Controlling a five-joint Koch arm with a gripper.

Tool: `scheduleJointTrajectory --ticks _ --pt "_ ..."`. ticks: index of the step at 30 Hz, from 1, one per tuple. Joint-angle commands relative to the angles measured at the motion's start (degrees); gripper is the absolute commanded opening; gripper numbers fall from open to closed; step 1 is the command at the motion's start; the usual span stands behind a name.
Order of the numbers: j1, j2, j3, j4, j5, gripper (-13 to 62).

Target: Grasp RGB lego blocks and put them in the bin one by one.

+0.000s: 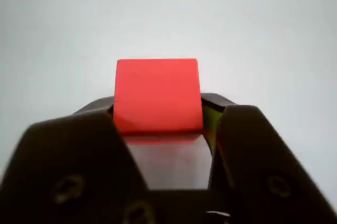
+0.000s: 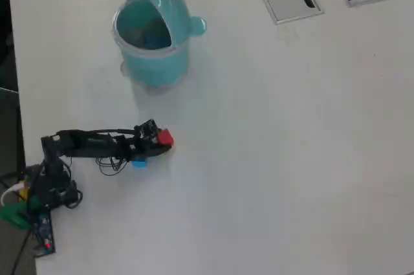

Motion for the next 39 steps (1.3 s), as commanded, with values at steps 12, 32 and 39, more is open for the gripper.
scheduleJointTrajectory --ticks 12,32,39 --pt "-3.96 19.42 -0.79 -2.72 8.35 10.0" --pt "-23.20 39.99 -23.38 24.70 8.17 10.0" --pt "-27.33 39.37 -31.46 27.33 7.65 10.0"
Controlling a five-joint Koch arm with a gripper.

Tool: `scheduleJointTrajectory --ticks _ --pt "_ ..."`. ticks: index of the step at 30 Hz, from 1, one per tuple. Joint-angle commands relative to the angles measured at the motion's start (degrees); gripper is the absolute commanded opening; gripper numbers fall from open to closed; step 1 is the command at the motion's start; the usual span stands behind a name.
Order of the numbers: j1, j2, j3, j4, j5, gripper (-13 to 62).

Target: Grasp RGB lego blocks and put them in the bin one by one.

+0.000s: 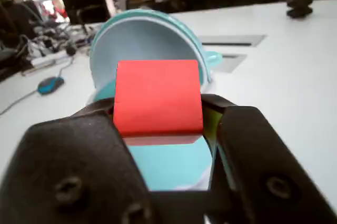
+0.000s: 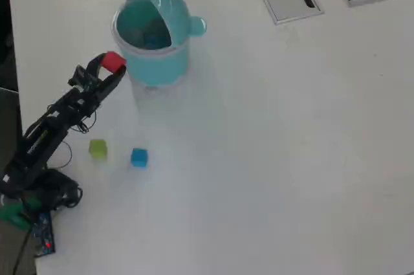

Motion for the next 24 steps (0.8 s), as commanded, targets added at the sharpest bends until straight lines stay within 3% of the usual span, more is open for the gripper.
scheduleJointTrajectory --ticks 1,15,24 --pt "-1.58 0.62 -8.53 0.35 -0.09 10.0" --pt "-7.03 -8.17 -17.14 0.88 -2.81 9.9" --pt "-10.02 -22.68 -31.03 -2.02 -5.80 6.9"
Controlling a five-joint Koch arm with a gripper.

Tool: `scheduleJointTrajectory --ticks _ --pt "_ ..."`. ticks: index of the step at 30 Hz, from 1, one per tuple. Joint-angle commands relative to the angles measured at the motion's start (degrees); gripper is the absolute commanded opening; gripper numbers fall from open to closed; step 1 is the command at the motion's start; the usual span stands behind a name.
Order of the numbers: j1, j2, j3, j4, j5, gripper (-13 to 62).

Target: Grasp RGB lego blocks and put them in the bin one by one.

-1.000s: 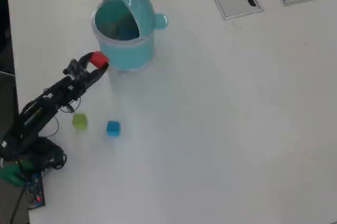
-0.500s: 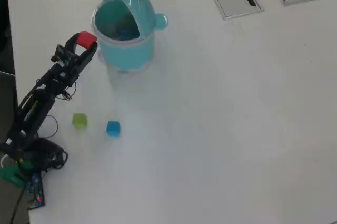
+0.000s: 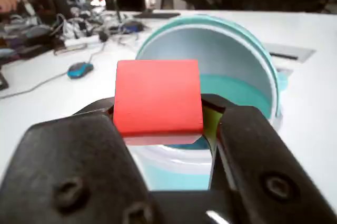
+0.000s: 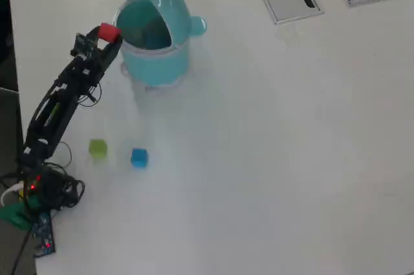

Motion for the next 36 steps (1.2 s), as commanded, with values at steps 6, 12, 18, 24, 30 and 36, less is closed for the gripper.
scheduleJointTrajectory --ticks 6,12,18,24,30,36 --pt "-1.05 -9.23 -14.50 -4.13 -1.05 6.9" --pt "0.18 -19.95 -28.74 -2.11 -1.23 6.9" --pt "1.85 -25.31 -33.05 -2.72 -1.58 7.4" --pt "2.64 -31.55 -41.04 -1.41 -6.50 19.0" --pt "4.31 -31.73 -40.69 -0.18 -18.11 36.7" --pt "3.43 -28.04 -37.35 0.00 -17.05 33.0"
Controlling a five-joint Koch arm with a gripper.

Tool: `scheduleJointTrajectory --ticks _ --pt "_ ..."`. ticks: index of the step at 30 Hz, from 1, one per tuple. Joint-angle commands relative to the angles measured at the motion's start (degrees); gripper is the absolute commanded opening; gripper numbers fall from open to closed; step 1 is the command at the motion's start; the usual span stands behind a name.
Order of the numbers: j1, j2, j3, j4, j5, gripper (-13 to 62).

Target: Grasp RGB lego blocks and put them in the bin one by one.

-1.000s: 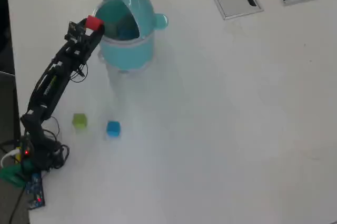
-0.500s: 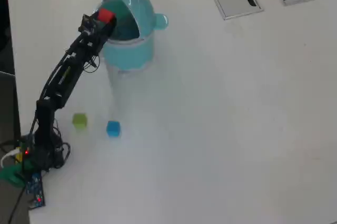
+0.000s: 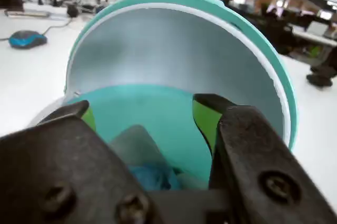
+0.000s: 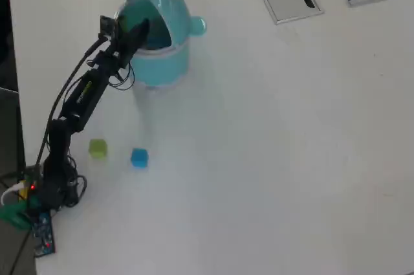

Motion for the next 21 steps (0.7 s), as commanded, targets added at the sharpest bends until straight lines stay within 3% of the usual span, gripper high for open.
scheduleJointTrajectory --ticks 1,12,21 --pt "-0.18 6.68 -0.44 0.00 0.79 32.9" --pt "0.53 27.51 30.67 -3.25 2.46 33.0" --pt "4.04 38.58 47.46 -6.86 -0.26 32.9"
